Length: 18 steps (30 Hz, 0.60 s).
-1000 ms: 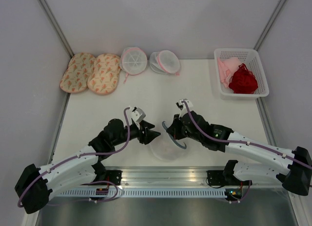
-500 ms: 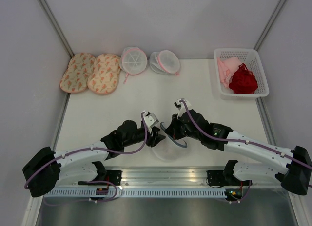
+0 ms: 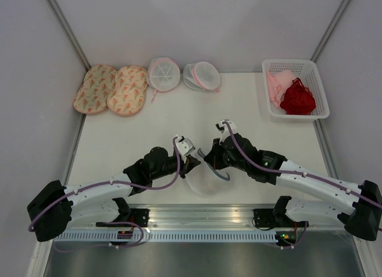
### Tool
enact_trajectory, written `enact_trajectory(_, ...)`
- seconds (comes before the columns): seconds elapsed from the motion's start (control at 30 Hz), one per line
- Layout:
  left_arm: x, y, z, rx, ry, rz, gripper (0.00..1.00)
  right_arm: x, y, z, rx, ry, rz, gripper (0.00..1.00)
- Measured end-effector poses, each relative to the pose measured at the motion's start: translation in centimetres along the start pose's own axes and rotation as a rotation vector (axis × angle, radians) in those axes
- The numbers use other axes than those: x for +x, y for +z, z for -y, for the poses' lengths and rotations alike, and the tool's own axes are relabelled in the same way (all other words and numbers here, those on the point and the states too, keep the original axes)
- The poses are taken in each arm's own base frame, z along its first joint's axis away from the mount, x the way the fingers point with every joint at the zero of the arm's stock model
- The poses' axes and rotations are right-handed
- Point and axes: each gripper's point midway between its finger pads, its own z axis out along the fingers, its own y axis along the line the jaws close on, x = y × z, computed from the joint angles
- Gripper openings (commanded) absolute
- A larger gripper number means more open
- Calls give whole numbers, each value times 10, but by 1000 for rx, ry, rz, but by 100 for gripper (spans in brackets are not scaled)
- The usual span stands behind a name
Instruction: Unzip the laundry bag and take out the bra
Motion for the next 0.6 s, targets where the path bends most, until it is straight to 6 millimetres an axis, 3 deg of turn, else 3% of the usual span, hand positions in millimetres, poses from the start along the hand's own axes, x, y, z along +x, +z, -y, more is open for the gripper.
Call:
enact_trajectory(0.13,-3,-6,0,-3,2,15,2,-6,-4,7,50,-4,20,1)
enact_trajectory(0.27,-8,-13,3,1,6,44,2,-11,-7,12,82,-9,31,13)
enact_trajectory(0.37,-5,-16,3,3,5,40,2,-11,-10,16,106,-17,33,15)
enact_trajectory(0.53,9,-18,2,-3,0,-3,2,-19,-18,26,157,-27,67,14)
enact_trajectory(0.6,11,-18,2,-4,-2,-12,2,-21,-21,29,171,-29,76,2)
